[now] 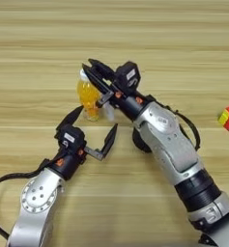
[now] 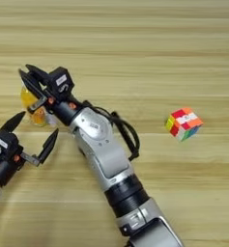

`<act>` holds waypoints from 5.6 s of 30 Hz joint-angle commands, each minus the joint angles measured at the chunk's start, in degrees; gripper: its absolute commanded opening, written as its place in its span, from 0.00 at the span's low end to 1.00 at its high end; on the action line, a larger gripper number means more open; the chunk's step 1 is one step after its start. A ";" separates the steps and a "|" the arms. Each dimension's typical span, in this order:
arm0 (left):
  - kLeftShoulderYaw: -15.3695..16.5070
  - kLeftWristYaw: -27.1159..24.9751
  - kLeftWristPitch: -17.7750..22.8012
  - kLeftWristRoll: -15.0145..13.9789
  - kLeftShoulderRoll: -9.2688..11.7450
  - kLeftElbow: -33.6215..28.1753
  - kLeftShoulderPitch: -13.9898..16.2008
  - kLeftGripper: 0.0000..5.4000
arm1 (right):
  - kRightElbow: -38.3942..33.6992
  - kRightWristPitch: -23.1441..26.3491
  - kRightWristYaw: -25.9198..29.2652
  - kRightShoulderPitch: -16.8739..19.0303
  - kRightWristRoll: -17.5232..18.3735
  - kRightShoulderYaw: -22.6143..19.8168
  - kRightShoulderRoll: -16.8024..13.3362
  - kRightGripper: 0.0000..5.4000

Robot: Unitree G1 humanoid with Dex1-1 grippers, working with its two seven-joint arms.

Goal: Move the objects on the table

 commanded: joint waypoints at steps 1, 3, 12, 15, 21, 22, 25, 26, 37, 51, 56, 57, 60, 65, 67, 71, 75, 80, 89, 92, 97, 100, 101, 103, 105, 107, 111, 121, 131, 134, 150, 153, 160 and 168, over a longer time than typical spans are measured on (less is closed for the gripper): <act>-0.27 0.35 -0.29 1.00 0.10 0.57 -0.51 1.00 | 0.56 -0.96 0.11 2.49 -0.15 1.76 4.06 0.12; -0.39 0.45 -0.28 1.10 -0.02 0.76 -0.60 1.00 | 0.56 -1.01 0.07 2.95 -0.12 2.54 4.10 0.12; -0.45 0.50 -0.43 1.43 -0.34 1.64 -1.04 1.00 | -0.10 -0.92 -0.36 3.71 0.45 4.77 4.11 0.12; -0.39 0.40 -0.51 1.21 -0.44 2.01 -1.18 1.00 | -0.16 -0.97 -0.54 3.70 0.64 5.25 4.15 0.12; -0.31 0.28 -0.64 1.15 -0.55 2.61 -1.48 1.00 | 0.30 -1.00 -0.55 4.35 1.18 6.71 4.72 0.12; -0.29 0.31 -0.66 1.18 -0.57 2.71 -1.53 1.00 | 0.34 -1.04 -0.61 4.42 1.21 6.95 4.75 0.12; -0.18 0.45 -0.71 1.24 -0.63 3.06 -1.70 1.00 | 0.29 -1.06 -0.78 4.41 1.38 7.37 4.71 0.12; -0.10 0.42 -0.70 1.02 -0.71 3.25 -1.77 1.00 | 0.18 -1.04 -0.82 4.43 1.44 7.54 4.69 0.12; 0.34 0.29 -0.94 0.35 -0.93 4.35 -2.25 0.84 | 0.36 -1.06 -1.12 4.24 2.08 8.29 4.62 0.12; 0.39 0.12 -1.35 -0.51 -0.72 4.58 -2.27 0.58 | 0.82 -1.69 -1.97 3.56 1.66 7.80 4.37 0.12; 0.39 -0.04 -1.38 -0.68 -0.73 4.60 -2.25 0.49 | 0.88 -1.82 -2.10 3.41 1.63 7.45 4.23 0.12; 0.41 -0.04 -1.37 -0.70 -0.76 4.61 -2.25 0.48 | 0.89 -1.83 -2.12 3.38 1.64 7.35 4.19 0.12; 0.51 -0.02 -1.39 -0.78 -0.83 4.73 -2.29 0.43 | 0.93 -1.86 -2.18 3.26 1.67 7.11 4.10 0.12; 0.63 -0.03 -1.50 -0.94 -0.95 4.99 -2.46 0.36 | 0.94 -1.94 -2.22 3.02 1.75 6.72 3.98 0.12; 0.65 -0.06 -1.52 -0.98 -0.95 5.09 -2.54 0.32 | 0.94 -1.98 -2.27 2.94 1.72 6.57 3.95 0.12; 0.74 -0.03 -1.52 -1.02 -0.97 5.33 -2.68 0.25 | 0.90 -2.06 -2.30 2.86 1.67 6.25 3.80 0.12; 0.80 -0.07 -1.55 -1.10 -0.96 5.48 -2.71 0.20 | 0.89 -2.06 -2.36 2.85 1.59 6.00 3.75 0.12; 0.92 -0.13 -1.52 -1.07 -1.14 5.62 -2.75 0.16 | 0.97 -2.21 -2.31 2.98 1.52 5.96 3.61 0.12; 1.02 -0.02 -1.42 -1.18 -1.21 5.87 -2.98 0.14 | 1.18 -2.37 -2.34 2.95 1.43 5.85 3.35 0.12; 0.98 -0.06 -1.40 -1.17 -1.16 5.92 -2.99 0.13 | 1.07 -2.25 -2.68 2.98 1.21 5.74 3.41 0.23; 1.16 -0.22 -1.45 -1.28 -1.20 5.47 -2.72 0.12 | -0.93 -2.33 -3.66 2.39 1.80 3.33 2.45 0.37; 1.25 -0.18 -1.47 -1.30 -1.22 5.33 -2.64 0.12 | -2.41 -2.00 -3.85 2.30 2.14 1.93 2.03 0.42; 1.27 -0.19 -1.45 -1.31 -1.24 5.31 -2.64 0.12 | -2.73 -1.90 -3.90 2.30 2.06 1.63 1.99 0.44; 1.30 -0.18 -1.37 -1.30 -1.25 5.24 -2.64 0.12 | -3.29 -1.77 -4.02 2.35 1.94 1.12 1.95 0.51; 1.38 -0.14 -1.29 -1.30 -1.21 5.13 -2.57 0.12 | -4.34 -1.61 -4.28 2.36 2.01 0.23 1.81 0.55; 1.70 0.26 -0.67 -1.28 -1.14 4.82 -2.40 0.12 | -5.70 -1.40 -4.65 2.16 2.32 -1.11 1.38 0.60; 2.34 0.56 0.08 -1.70 -0.92 2.99 -1.68 0.12 | -10.75 -0.22 -5.51 2.09 3.31 -4.96 -0.31 0.68; 4.05 1.44 1.88 -1.77 -0.01 0.20 0.11 0.12 | -17.63 3.16 -7.15 2.07 4.59 -15.31 -4.05 0.93; 9.10 3.86 7.34 -2.76 1.02 -0.27 0.54 0.12 | -17.01 3.56 -7.24 1.50 4.77 -17.16 -2.90 1.00; 10.07 5.10 10.71 -3.17 0.85 0.57 -0.06 0.12 | -17.09 3.67 -7.31 1.43 4.66 -17.16 -2.56 1.00; 9.94 7.29 20.59 -3.66 -0.66 5.28 -2.60 0.12 | -16.56 3.75 -7.82 1.65 4.38 -16.68 -1.43 1.00; 9.64 6.93 20.88 -3.78 -0.99 5.57 -2.67 0.12 | -16.34 3.74 -7.86 1.64 4.35 -16.67 -1.24 1.00; 9.50 6.61 21.21 -3.85 -1.45 6.18 -2.79 0.12 | -16.43 3.89 -7.84 1.70 4.32 -16.58 -1.05 1.00; 8.40 7.99 20.63 -0.69 -0.85 7.67 -3.20 0.28 | -16.22 3.93 -7.72 1.83 4.07 -16.11 -0.85 1.00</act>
